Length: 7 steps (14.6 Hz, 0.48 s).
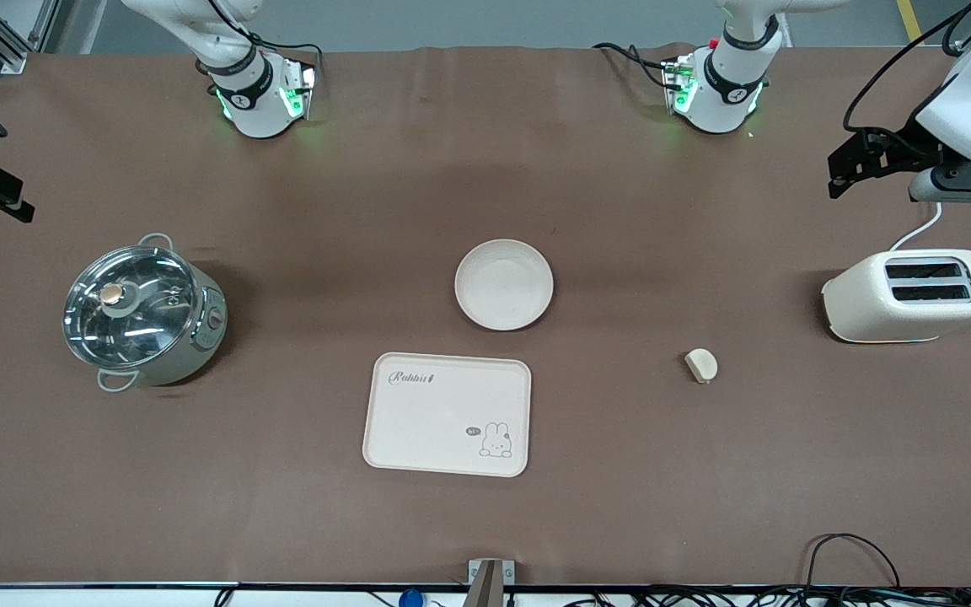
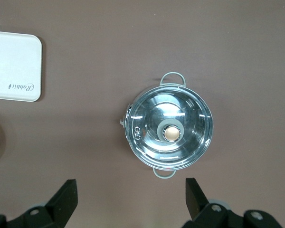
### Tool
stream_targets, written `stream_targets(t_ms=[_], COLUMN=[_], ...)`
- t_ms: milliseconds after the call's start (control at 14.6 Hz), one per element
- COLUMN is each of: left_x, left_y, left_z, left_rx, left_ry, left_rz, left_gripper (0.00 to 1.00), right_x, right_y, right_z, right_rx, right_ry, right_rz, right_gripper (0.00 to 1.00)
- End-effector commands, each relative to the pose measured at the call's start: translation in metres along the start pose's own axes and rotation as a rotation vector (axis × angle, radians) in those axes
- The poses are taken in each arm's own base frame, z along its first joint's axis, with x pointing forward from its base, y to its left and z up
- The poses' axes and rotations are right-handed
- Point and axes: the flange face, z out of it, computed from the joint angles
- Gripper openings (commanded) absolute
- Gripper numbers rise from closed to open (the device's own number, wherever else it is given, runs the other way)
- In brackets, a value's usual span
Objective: Place bun in plate and plate on tray
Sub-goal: 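Reach the left gripper toward the cream bun beside the toaster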
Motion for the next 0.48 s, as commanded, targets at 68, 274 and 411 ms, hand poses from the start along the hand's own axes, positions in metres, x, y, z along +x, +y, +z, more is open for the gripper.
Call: stream_targets(t_ms=[68, 274, 411], left_x=[0.001, 0.048, 0.077], left_y=[-0.002, -0.005, -0.005], left_z=[-0.005, 0.019, 0.055], left_rx=[0.0, -0.019, -0.018], left_ry=[-0.004, -0.028, -0.037], left_rz=[0.01, 0.017, 0.0], left_gripper=[1.0, 1.0, 1.0], right_x=[-0.007, -0.007, -0.007], right_y=[-0.001, -0.001, 0.0], right_z=[-0.002, -0.002, -0.002], right_rx=[-0.002, -0.002, -0.002], right_ry=[-0.003, -0.003, -0.003], right_rz=[-0.009, -0.009, -0.009], right_gripper=[1.0, 1.0, 1.0])
